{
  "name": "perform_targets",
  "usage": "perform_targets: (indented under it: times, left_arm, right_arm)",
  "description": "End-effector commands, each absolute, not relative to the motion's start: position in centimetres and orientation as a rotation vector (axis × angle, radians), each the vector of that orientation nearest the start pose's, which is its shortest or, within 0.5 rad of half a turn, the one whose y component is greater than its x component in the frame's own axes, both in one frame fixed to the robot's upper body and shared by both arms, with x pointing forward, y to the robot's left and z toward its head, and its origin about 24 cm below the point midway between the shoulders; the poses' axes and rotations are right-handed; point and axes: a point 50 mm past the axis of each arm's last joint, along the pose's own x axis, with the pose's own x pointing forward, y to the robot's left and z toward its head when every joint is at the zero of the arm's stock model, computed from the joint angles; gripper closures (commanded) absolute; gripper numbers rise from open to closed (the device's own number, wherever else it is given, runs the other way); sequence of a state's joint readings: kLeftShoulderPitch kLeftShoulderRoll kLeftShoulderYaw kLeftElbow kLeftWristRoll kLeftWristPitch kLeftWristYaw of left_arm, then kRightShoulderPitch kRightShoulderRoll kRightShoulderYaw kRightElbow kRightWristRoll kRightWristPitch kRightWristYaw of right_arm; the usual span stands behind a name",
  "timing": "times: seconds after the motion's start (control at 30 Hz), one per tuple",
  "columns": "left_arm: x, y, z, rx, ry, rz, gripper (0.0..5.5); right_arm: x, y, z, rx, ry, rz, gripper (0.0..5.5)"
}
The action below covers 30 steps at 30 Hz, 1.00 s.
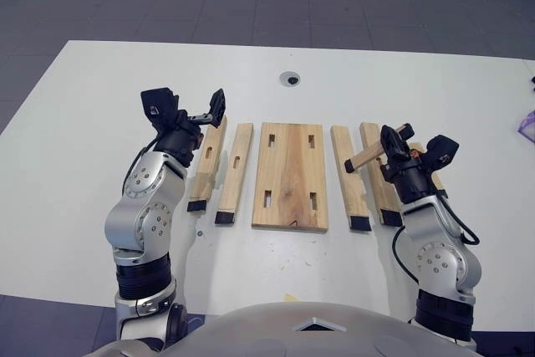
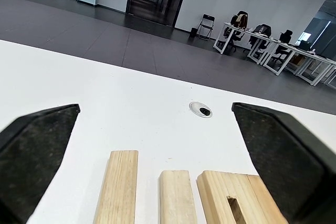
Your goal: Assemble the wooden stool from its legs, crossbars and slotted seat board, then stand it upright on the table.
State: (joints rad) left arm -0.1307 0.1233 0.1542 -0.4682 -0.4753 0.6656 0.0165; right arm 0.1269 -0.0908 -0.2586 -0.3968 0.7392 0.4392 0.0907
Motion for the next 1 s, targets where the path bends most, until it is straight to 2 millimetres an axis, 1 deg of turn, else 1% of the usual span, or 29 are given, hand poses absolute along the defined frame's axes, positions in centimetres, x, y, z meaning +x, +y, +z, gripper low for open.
perform_targets:
  times: [0.03, 0.13, 0.27, 0.5, 0.6, 0.7, 0.77, 0.83, 0.87, 0.93, 1.0]
  left_arm:
    - [25.9, 16.5, 12.8, -0.307, 0.049, -0.147, 0.10]
    - [25.9, 16.4, 12.9, -0.300, 0.050, -0.152, 0.10]
    - [25.9, 16.4, 12.8, -0.299, 0.050, -0.152, 0.10]
    - [25.8, 16.4, 12.8, -0.295, 0.051, -0.147, 0.10]
    - [25.9, 16.3, 12.8, -0.296, 0.048, -0.148, 0.10]
    - [25.8, 16.2, 12.8, -0.289, 0.048, -0.151, 0.10]
    - [25.8, 16.1, 12.8, -0.284, 0.047, -0.152, 0.10]
    - [25.9, 16.0, 12.9, -0.277, 0.044, -0.157, 0.10]
    - [25.9, 16.0, 12.9, -0.272, 0.042, -0.157, 0.10]
    - [25.9, 16.0, 12.9, -0.276, 0.042, -0.158, 0.10]
    - [25.9, 16.1, 13.0, -0.278, 0.040, -0.159, 0.10]
  right_arm:
    - [22.1, -20.1, 8.3, 0.600, 0.003, 0.057, 5.09]
    - [22.2, -20.0, 8.5, 0.597, -0.005, 0.061, 5.09]
    - [22.0, -19.9, 7.9, 0.555, 0.033, 0.069, 5.09]
    - [21.9, -20.0, 7.6, 0.497, 0.049, 0.060, 5.09]
    - [22.1, -19.8, 7.9, 0.446, 0.027, 0.077, 5.09]
    - [22.2, -19.1, 8.0, 0.365, 0.007, 0.131, 5.09]
    - [22.0, -18.9, 7.3, 0.314, 0.023, 0.162, 5.09]
    - [21.5, -19.1, 6.1, 0.267, 0.057, 0.167, 5.09]
    - [21.3, -19.5, 5.3, 0.274, 0.082, 0.147, 5.09]
    - [20.5, -20.2, 4.0, 0.232, 0.116, 0.140, 5.09]
    - [19.8, -20.8, 2.9, 0.140, 0.136, 0.159, 5.09]
